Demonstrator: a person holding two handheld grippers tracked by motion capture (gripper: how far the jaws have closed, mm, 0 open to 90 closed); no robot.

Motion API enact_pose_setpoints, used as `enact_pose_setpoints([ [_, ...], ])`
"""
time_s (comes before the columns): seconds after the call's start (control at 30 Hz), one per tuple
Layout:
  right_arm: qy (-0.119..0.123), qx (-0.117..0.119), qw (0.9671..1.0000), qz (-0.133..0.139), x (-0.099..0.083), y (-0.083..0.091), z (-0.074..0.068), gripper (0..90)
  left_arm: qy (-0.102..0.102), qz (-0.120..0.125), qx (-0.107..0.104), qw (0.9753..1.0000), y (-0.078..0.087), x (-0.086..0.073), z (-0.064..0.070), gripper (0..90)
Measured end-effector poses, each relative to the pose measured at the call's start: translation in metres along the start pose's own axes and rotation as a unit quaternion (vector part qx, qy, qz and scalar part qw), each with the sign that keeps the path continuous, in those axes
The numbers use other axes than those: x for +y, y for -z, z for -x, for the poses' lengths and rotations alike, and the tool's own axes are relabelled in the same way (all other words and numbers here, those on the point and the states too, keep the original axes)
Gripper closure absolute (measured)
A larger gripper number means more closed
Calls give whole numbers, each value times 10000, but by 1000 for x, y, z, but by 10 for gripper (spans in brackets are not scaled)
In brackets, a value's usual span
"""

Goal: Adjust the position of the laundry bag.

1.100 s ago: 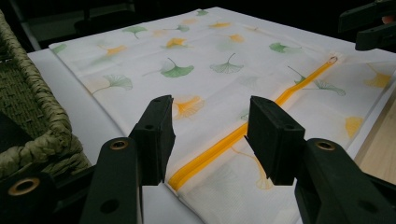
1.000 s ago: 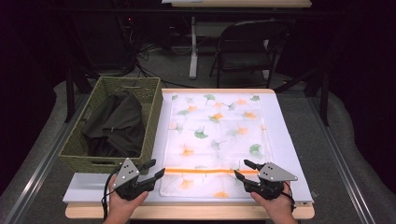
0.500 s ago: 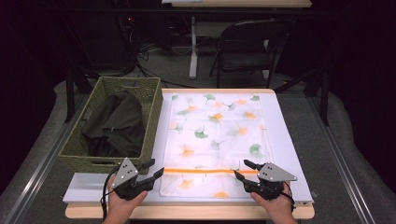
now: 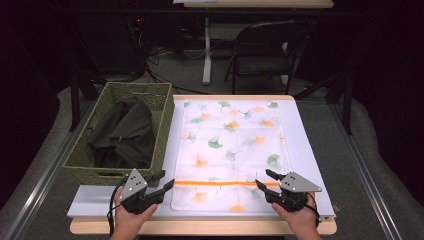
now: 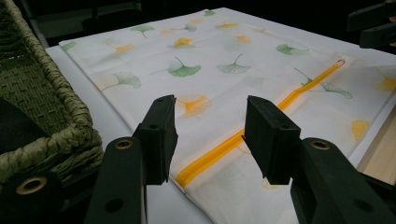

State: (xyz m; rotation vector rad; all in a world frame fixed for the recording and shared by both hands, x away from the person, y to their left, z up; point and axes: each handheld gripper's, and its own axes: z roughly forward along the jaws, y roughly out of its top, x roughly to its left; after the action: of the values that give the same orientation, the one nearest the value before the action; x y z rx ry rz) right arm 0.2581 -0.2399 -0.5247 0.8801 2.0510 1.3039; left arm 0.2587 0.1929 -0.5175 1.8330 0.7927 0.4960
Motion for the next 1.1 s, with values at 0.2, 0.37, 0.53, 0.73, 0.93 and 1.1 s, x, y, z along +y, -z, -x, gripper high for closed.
enact_pose_setpoints([
  [0.2, -276, -196, 9993, -133, -4, 2, 12, 491, 8, -56, -1, 10000, -1, -1, 0, 533],
  [0.37, -329, -236, 9990, -178, -6, 2, 16, 488, 28, -83, -10, 10000, -2, -1, -1, 532],
  [0.53, -386, -328, 9984, -259, -8, 1, 24, 480, 39, -113, -11, 9999, -3, -1, -1, 531],
  [0.73, -473, -382, 9977, -310, -10, 1, 29, 476, 45, -126, -14, 9999, -4, -1, -1, 531],
  [0.93, -551, -418, 9968, -413, -12, 1, 33, 477, 17, -151, -12, 9999, -4, -2, -1, 529],
  [1.1, -658, -443, 9950, -609, -15, -1, 38, 482, -1, -175, -18, 9998, -4, -2, 0, 529],
])
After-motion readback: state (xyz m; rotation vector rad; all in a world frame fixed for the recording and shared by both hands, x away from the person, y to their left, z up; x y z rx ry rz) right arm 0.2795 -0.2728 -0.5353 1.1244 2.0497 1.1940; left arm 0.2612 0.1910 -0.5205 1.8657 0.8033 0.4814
